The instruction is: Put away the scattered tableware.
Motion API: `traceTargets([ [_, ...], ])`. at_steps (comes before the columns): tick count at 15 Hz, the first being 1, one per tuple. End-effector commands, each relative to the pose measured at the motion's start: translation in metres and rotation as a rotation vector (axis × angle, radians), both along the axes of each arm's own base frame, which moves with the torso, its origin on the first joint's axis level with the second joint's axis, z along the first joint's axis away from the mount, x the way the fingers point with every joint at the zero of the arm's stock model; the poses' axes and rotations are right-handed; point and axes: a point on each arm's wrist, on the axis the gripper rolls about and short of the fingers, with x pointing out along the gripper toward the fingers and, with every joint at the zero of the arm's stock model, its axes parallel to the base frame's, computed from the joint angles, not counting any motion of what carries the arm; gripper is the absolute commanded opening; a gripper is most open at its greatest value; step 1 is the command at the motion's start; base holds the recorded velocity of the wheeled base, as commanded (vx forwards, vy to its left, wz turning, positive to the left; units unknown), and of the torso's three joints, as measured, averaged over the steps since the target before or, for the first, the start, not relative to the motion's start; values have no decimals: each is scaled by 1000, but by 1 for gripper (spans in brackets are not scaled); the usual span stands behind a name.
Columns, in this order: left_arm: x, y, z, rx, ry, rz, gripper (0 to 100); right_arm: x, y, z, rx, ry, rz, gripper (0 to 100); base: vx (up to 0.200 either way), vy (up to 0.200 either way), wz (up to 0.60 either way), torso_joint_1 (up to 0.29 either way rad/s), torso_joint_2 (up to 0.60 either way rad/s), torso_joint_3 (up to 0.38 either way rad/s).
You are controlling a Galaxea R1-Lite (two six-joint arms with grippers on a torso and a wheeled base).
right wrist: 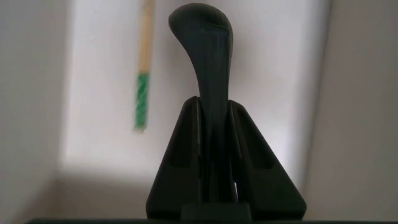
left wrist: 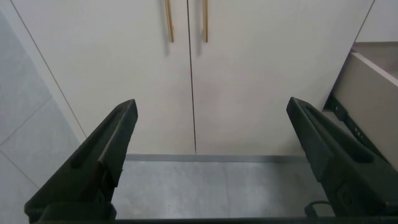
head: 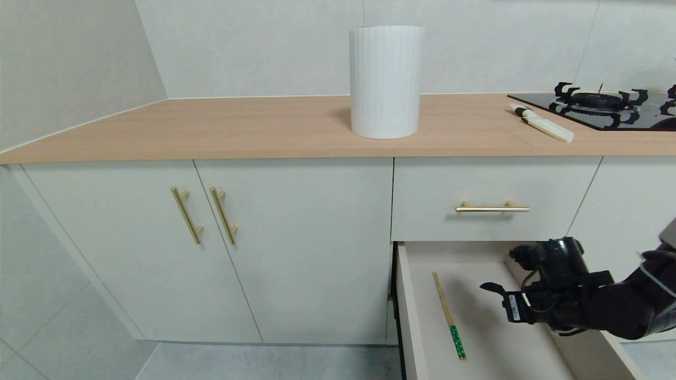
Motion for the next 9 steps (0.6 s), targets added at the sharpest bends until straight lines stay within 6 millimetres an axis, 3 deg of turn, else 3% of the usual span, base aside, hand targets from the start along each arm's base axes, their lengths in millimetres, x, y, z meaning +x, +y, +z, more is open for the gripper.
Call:
traceTargets([
  [1,0,0,0,0,1,0,100,1,16,-62,-67,92,-10,0,0,0,0,0,0,0],
  [9,0,0,0,0,1,0,100,0,23,-89,-71,153,-12,0,0,0,0,0,0,0],
])
